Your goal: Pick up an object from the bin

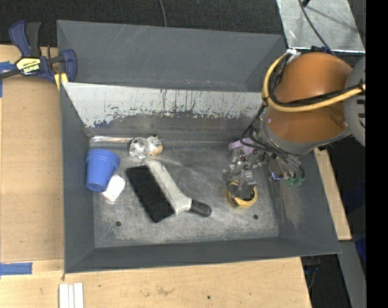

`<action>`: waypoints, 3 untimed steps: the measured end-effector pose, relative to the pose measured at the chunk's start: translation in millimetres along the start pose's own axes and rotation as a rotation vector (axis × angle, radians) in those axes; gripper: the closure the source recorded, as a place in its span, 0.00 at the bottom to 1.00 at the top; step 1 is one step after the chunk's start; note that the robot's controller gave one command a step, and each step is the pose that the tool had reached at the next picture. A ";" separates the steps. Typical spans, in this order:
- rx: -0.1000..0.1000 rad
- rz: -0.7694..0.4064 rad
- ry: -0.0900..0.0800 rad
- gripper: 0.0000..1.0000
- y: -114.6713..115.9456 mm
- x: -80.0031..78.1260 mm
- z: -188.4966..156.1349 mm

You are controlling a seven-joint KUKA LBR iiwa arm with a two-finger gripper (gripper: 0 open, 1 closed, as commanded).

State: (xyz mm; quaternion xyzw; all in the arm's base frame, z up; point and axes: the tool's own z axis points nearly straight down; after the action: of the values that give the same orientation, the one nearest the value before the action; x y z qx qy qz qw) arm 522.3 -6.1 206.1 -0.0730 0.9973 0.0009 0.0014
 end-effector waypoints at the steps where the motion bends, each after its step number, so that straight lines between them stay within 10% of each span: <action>1: 0.002 -0.013 0.004 1.00 -5.7 5.0 -56.2; 2: 0.002 -0.038 -0.002 0.00 -7.9 0.6 58.2; 3: 0.001 -0.040 0.001 0.00 -7.8 1.4 60.9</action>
Offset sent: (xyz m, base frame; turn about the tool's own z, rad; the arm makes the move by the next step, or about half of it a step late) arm -0.0003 -0.0074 -0.0607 -0.0422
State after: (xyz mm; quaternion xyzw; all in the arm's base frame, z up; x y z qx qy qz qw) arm 522.2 -13.9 145.1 -0.0929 0.9957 0.0001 0.0008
